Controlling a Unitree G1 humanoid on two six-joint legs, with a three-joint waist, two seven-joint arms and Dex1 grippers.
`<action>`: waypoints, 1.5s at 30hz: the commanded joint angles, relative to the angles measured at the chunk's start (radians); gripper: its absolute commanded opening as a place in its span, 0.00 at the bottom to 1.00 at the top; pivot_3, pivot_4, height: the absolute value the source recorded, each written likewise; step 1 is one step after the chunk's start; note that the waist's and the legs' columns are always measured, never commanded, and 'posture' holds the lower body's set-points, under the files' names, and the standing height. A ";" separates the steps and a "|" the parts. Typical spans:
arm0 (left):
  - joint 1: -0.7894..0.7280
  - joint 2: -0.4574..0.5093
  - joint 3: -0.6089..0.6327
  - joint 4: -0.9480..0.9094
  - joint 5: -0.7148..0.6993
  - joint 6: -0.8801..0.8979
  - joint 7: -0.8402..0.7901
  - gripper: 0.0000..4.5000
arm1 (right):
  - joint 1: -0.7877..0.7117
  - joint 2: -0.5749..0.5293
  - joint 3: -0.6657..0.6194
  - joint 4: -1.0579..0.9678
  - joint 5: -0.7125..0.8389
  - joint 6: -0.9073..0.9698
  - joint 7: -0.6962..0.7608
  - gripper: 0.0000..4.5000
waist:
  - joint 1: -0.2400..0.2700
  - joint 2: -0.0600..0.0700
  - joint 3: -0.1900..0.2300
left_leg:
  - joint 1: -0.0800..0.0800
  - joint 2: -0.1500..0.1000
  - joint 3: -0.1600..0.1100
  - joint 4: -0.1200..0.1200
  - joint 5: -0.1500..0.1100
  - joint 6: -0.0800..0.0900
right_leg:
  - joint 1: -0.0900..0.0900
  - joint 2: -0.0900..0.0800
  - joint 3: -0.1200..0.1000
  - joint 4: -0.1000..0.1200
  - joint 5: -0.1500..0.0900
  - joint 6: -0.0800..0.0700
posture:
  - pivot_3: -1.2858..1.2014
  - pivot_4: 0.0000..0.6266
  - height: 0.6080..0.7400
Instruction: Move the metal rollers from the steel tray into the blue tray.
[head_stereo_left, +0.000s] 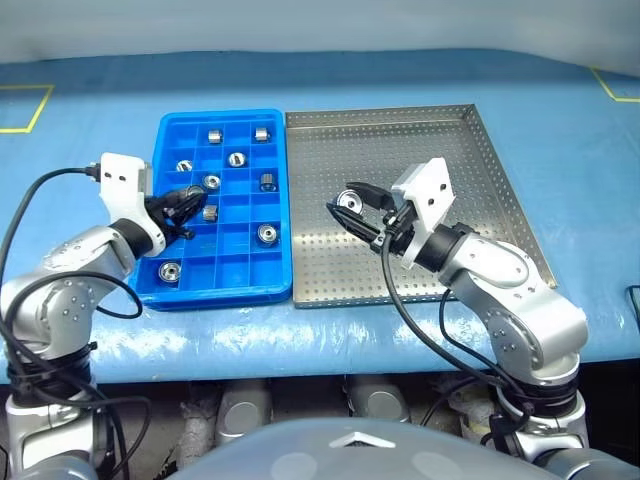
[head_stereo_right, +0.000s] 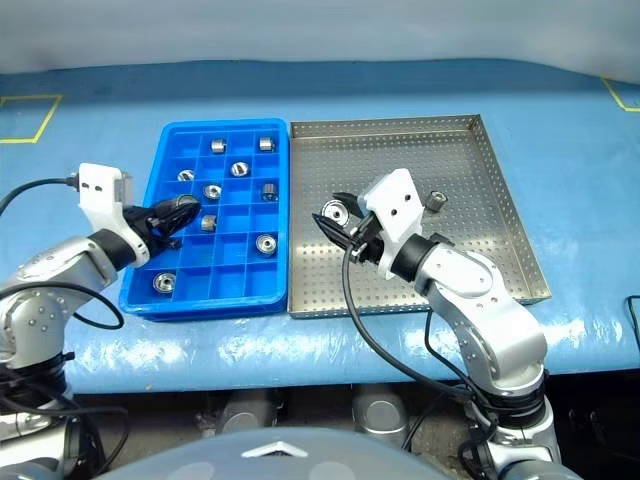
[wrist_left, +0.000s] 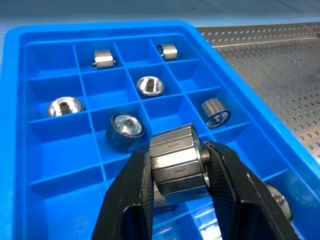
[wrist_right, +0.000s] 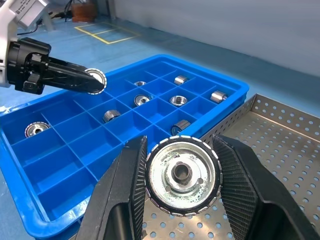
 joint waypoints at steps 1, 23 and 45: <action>0.008 0.006 0.001 -0.032 0.006 0.003 -0.004 0.28 | -0.018 -0.005 -0.003 -0.018 0.012 -0.021 -0.008 0.38 | 0.003 0.000 0.000 | 0.000 0.000 0.000 0.000 0.000 0.000 | 0.000 0.000 0.000 0.000 0.000 0.000 | 0.53 0.24 1.00; 0.029 -0.015 -0.022 -0.014 0.040 -0.010 -0.049 0.91 | -0.017 -0.020 -0.007 -0.013 0.027 -0.029 -0.033 0.38 | 0.004 0.000 0.000 | 0.000 0.000 0.000 -0.001 0.000 0.000 | 0.000 0.000 0.000 0.000 0.000 -0.001 | 0.52 0.24 1.00; 0.083 0.094 0.005 -0.051 0.119 -0.201 -0.146 0.91 | -0.256 0.231 0.150 0.417 0.007 -0.092 -0.045 0.38 | 0.005 0.000 0.000 | 0.000 0.001 0.000 -0.003 0.000 0.000 | -0.002 0.000 -0.001 0.000 -0.001 -0.002 | 0.55 0.24 1.00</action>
